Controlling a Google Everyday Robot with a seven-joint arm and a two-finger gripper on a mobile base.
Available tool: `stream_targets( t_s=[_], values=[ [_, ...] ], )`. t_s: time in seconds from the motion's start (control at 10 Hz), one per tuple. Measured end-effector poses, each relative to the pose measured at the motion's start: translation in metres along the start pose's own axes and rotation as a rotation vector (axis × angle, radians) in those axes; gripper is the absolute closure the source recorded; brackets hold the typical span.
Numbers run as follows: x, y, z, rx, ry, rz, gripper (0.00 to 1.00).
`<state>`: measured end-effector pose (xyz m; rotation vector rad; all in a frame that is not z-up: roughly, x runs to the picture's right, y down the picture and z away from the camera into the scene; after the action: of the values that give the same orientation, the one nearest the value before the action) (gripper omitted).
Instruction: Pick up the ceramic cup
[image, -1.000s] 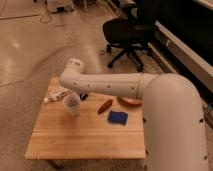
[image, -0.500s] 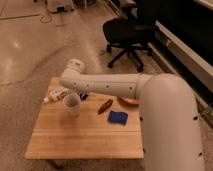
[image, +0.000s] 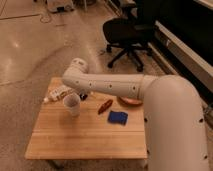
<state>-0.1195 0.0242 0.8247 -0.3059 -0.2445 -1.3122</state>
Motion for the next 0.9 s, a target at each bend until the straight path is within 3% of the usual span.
stream_targets(
  t_s=[0.3, 0.9],
  values=[
    [-0.009, 0.0, 0.001, 0.011, -0.047, -0.013, 0.31],
    [-0.034, -0.012, 0.013, 0.024, -0.149, -0.107, 0.31]
  ],
)
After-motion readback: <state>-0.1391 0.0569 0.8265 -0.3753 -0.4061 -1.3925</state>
